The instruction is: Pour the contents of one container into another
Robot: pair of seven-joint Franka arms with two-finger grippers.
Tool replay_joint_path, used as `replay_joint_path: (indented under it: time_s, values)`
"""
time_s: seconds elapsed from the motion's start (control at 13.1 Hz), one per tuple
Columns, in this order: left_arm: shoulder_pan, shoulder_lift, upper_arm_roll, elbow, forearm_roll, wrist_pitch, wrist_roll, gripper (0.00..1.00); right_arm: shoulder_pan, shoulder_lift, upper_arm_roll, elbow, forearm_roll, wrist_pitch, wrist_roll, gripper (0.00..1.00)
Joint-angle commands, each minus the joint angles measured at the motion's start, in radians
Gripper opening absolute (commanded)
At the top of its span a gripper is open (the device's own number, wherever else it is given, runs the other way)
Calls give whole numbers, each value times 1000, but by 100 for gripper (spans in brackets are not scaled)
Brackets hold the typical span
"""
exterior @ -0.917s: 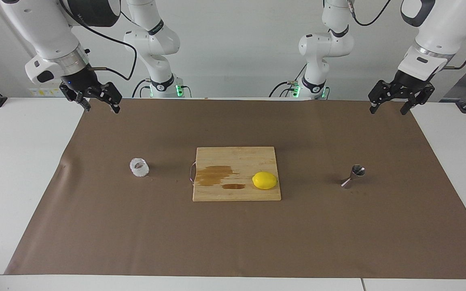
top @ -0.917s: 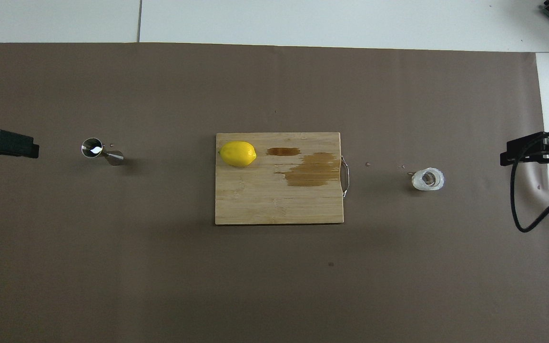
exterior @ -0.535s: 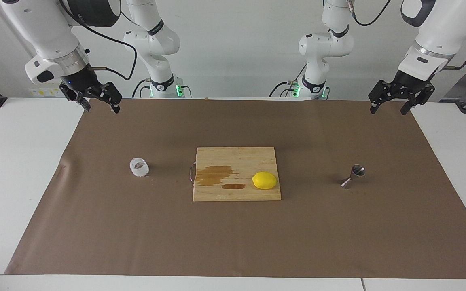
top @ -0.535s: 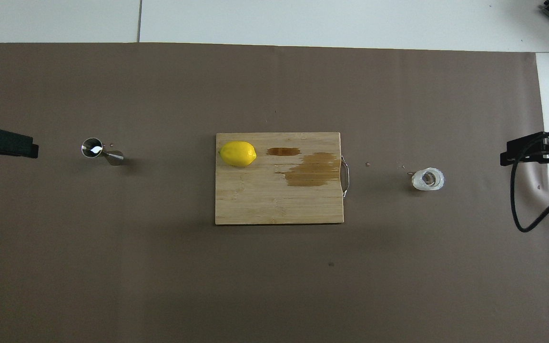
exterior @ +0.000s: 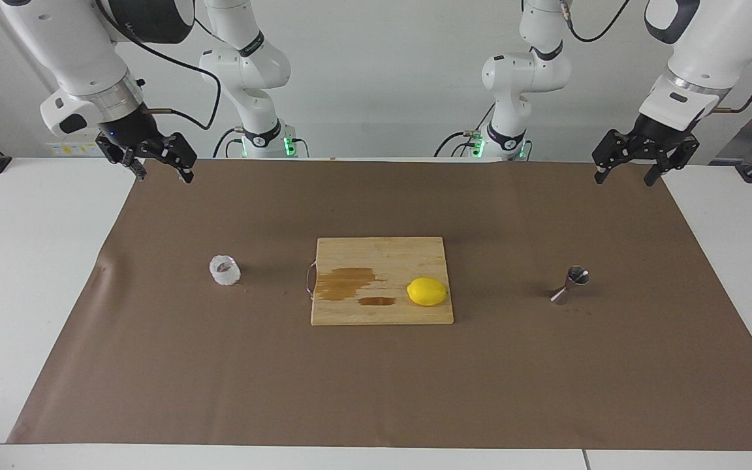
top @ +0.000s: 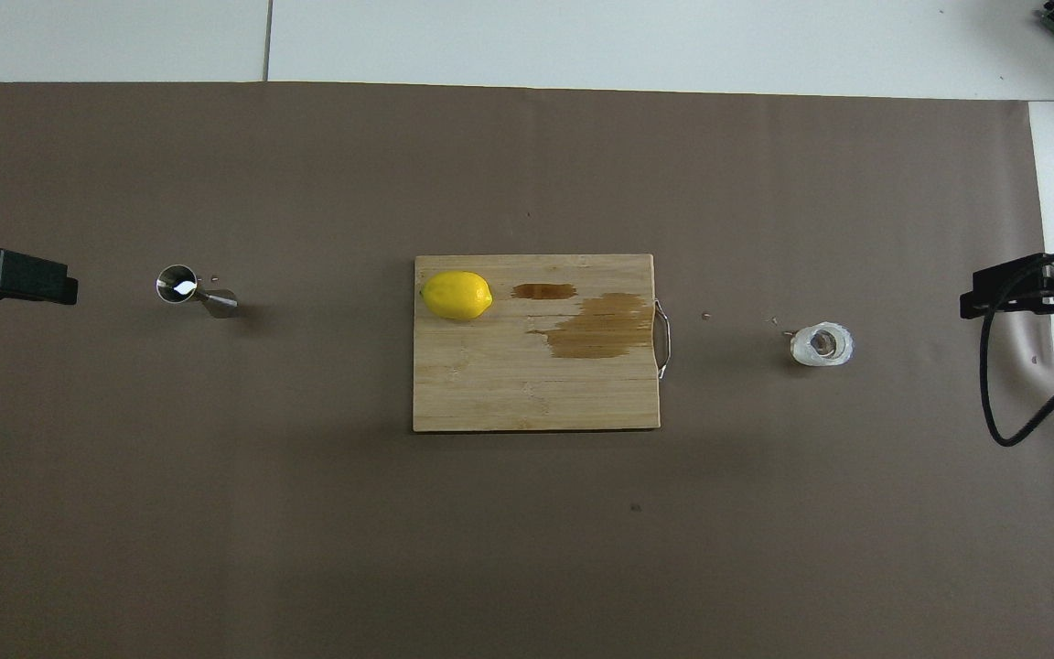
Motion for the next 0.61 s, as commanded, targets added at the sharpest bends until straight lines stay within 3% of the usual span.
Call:
replay_joint_path:
  time_s: [0.0,0.53]
  values:
    - [-5,-16,0,-19,7,13,0,100,-2,-21,4,-22,-8,-6,13,100]
    - [5,-25,4,-34,-11,7,-12,100,-2,-21,4,-22,-8,-6,13,100]
